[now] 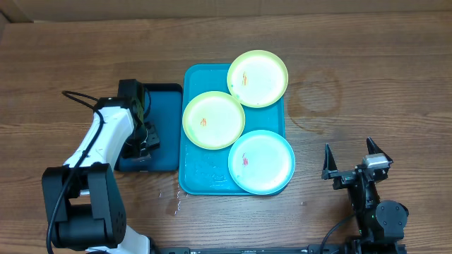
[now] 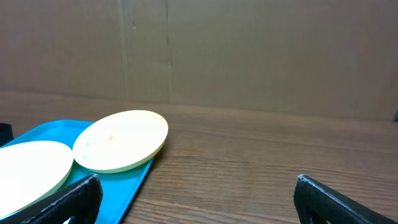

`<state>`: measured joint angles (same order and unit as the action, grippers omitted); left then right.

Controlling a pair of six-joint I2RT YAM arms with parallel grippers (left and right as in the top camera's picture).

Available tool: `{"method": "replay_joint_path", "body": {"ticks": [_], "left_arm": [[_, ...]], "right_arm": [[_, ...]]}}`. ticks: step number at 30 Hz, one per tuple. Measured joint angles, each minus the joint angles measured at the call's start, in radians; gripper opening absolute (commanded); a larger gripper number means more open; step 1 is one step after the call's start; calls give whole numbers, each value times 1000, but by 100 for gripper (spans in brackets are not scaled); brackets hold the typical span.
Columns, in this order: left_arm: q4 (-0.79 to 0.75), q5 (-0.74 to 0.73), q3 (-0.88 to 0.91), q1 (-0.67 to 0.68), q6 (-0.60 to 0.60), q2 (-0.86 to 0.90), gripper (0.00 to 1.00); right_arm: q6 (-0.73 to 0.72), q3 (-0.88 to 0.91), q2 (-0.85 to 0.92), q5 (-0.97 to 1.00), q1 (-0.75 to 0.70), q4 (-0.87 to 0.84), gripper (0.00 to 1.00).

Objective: Clean dirty plates on tray and stack at the side
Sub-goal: 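Lower the left gripper and grasp the green-and-orange sponge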

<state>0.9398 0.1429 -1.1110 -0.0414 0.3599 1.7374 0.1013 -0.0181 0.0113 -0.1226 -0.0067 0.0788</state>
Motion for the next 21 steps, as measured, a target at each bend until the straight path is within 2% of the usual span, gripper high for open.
{"method": "replay_joint_path", "body": {"ticks": [4,10,21], "left_arm": [[-20,0,4,0,0,0,60],[-26,7,13,0,1,0,56],[-117,16,103,0,-3,0,57]], "right_arm": [[0,0,0,0,0,0,100],[0,0,0,0,0,0,100],[0,0,0,0,0,0,100]]}}
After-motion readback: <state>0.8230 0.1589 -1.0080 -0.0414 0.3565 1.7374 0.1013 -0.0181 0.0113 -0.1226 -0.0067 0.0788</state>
